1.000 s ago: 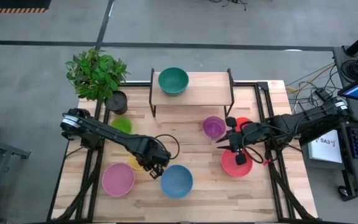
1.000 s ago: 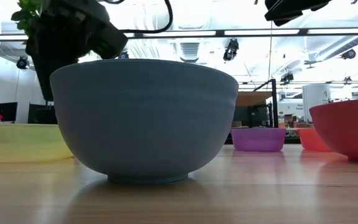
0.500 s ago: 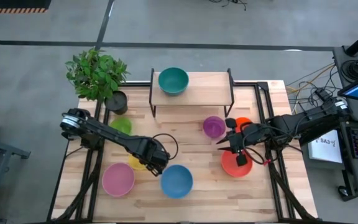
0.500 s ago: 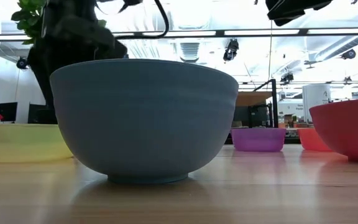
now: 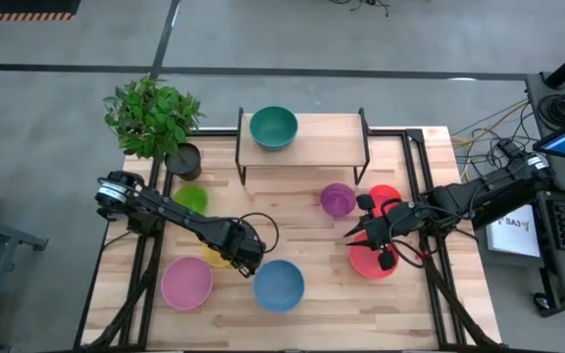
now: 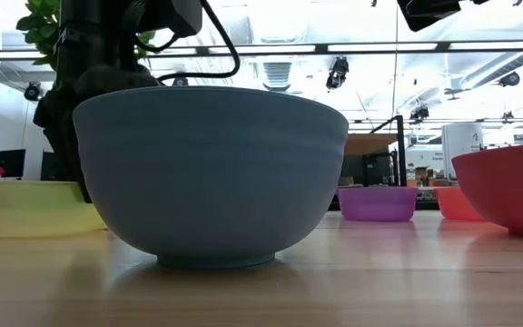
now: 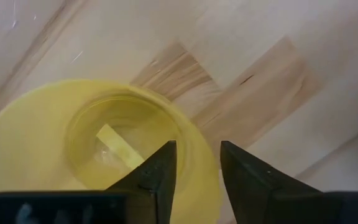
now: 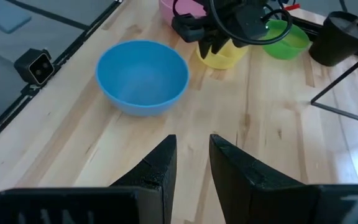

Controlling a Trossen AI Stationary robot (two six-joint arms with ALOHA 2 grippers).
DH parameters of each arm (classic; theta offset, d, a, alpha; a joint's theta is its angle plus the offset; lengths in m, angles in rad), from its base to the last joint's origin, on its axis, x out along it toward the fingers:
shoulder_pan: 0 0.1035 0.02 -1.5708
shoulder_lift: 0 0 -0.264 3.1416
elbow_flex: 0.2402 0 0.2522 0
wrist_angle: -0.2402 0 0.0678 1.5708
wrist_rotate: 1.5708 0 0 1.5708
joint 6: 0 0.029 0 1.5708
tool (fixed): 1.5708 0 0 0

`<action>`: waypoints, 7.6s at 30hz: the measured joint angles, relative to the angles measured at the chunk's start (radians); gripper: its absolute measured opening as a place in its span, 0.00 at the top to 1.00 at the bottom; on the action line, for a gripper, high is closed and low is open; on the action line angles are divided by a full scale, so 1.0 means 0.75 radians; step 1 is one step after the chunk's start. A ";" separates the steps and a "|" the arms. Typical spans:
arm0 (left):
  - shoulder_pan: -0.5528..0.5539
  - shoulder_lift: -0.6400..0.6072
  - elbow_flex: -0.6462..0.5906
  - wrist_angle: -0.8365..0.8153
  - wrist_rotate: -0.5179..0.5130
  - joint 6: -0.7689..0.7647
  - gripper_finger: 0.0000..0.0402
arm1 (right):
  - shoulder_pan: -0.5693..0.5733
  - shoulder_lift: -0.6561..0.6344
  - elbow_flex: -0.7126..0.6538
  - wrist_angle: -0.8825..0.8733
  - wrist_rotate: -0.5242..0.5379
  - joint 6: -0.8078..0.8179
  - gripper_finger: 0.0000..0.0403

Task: Place and stack bowls onto a shelf
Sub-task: Put the small yellow bowl on the shelf, then stack the small purple bowl on top of the small yellow bowl on the shelf

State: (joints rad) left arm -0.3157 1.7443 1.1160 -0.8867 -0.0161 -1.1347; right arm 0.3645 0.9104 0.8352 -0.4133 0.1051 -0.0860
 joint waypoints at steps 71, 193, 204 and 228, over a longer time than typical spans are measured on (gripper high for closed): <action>0.534 0.241 0.905 0.510 -0.455 1.984 1.00 | 0.067 -0.394 -0.412 0.452 -0.006 -0.025 0.79; 0.021 -0.933 -0.402 1.076 -1.123 1.716 0.83 | -0.741 0.571 0.497 -0.608 -0.234 0.611 0.98; 0.021 -0.933 -0.420 1.071 -1.203 1.721 0.83 | -0.551 0.579 0.392 -0.649 -0.165 0.498 0.71; 0.025 -0.933 -0.427 1.072 -1.227 1.721 0.83 | -0.501 0.874 0.220 -0.353 0.015 0.327 0.51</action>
State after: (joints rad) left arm -0.2966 1.0443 0.7959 -0.0830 -0.9363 0.1558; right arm -0.0113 1.5658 1.0004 -0.6780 0.1162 0.1590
